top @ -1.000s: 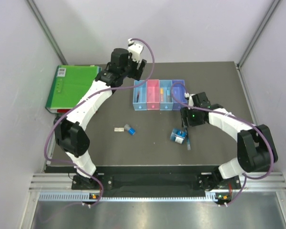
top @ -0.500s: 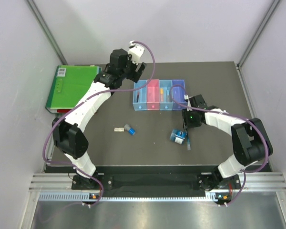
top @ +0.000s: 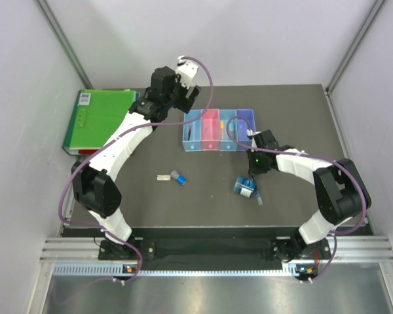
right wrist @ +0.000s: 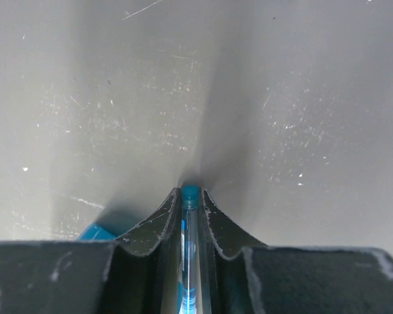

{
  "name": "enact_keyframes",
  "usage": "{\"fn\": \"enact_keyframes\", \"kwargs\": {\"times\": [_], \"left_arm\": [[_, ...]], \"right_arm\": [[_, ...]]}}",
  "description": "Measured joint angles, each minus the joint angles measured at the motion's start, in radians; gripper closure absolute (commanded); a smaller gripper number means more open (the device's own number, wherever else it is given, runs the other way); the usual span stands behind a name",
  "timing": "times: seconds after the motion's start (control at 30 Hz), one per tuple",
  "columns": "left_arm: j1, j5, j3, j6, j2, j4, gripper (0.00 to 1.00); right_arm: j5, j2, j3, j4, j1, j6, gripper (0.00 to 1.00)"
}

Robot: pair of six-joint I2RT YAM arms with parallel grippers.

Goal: Sort the stationery into containers
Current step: Pick up the pen from the center of the board.

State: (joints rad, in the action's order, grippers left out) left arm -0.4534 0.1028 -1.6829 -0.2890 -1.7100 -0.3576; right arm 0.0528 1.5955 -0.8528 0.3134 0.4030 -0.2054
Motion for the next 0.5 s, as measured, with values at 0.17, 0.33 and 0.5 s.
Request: {"fn": "enact_keyframes", "kwargs": {"times": [0.17, 0.33, 0.5], "left_arm": [[0.000, 0.010, 0.000, 0.001, 0.000, 0.000, 0.08], [0.000, 0.017, 0.000, 0.006, 0.000, 0.000, 0.08], [0.000, 0.017, 0.000, 0.017, 0.000, -0.001, 0.07]], "right_arm": [[-0.003, 0.000, 0.000, 0.000, 0.000, -0.003, 1.00], [-0.006, 0.003, -0.010, 0.013, 0.000, -0.005, 1.00], [-0.019, 0.005, -0.024, 0.050, -0.006, -0.004, 1.00]]}}
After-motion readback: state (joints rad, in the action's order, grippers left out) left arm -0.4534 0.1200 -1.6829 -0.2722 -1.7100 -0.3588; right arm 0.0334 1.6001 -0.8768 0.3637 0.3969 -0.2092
